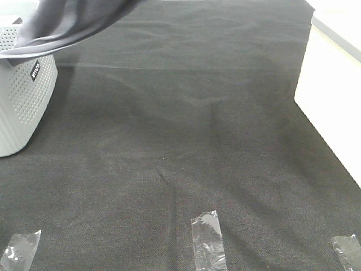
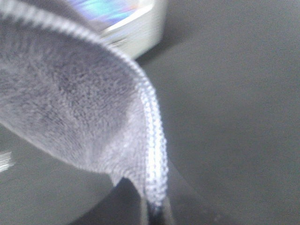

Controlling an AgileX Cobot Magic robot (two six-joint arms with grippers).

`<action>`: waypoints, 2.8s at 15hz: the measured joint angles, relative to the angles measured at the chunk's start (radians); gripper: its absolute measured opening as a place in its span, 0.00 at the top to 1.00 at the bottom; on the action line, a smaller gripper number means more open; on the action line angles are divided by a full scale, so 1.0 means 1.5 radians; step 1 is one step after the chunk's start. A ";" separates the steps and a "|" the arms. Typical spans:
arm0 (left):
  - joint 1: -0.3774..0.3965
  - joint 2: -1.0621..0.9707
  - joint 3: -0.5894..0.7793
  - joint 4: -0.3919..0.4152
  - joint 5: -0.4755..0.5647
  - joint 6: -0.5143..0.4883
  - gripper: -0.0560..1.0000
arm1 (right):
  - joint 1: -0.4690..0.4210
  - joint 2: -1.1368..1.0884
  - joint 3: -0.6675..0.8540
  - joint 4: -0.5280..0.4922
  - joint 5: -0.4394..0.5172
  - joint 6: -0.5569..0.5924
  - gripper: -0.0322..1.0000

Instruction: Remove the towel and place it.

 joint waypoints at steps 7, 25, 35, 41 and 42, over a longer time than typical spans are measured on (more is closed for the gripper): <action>0.000 0.057 0.001 0.031 -0.075 -0.035 0.94 | 0.000 0.004 -0.051 -0.129 -0.063 0.035 0.95; 0.131 0.130 0.001 0.220 -0.451 -0.165 0.94 | 0.000 0.053 -0.051 -0.345 -0.558 0.063 0.95; 0.225 0.229 0.001 0.220 -0.661 -0.162 0.94 | 0.000 0.142 -0.051 -0.344 -0.753 0.063 0.95; 0.279 0.371 -0.130 0.204 -0.781 -0.157 0.94 | 0.000 0.261 -0.135 -0.342 -0.868 0.063 0.95; 0.279 0.402 -0.176 0.203 -0.783 -0.157 0.94 | -0.001 0.279 -0.160 -0.341 -0.869 0.066 0.95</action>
